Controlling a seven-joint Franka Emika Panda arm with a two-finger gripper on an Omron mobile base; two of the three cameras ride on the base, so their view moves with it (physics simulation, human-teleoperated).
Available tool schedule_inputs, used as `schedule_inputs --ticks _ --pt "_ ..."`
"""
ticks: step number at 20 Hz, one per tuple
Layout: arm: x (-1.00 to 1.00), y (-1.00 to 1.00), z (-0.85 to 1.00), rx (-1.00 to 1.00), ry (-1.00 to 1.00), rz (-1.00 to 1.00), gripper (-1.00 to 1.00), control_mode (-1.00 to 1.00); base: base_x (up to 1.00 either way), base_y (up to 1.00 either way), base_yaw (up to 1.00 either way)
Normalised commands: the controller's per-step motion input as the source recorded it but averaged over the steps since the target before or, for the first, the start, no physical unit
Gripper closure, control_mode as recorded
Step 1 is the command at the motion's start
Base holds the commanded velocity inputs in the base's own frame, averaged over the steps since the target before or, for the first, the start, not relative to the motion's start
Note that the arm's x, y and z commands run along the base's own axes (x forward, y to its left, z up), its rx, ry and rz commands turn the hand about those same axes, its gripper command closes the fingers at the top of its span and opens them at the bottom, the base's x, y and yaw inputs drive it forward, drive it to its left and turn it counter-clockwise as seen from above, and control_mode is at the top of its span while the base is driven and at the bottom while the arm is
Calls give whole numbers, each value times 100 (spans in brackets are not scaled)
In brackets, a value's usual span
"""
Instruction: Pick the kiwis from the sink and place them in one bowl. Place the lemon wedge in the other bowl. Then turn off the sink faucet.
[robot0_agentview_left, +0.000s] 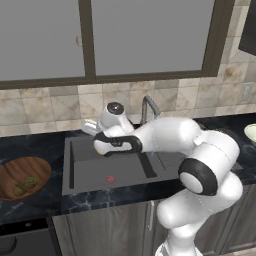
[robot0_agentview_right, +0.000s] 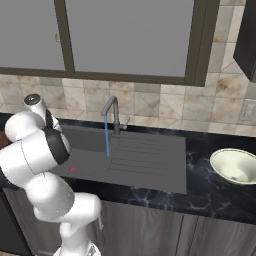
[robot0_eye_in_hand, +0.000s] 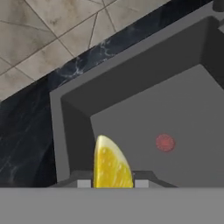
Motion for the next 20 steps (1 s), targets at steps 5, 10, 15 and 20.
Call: schedule_inputs --ticks 5,10,15,20 --pt "-75 -45 75 0 -7 -2 100 -100 0 0 0" --pt "-63 -69 65 0 0 -8 100 -100 0 0 0" --pt "-57 -72 60 0 0 -10 100 -100 0 0 0" --pt "-45 -73 52 0 1 -13 100 -100 0 0 0"
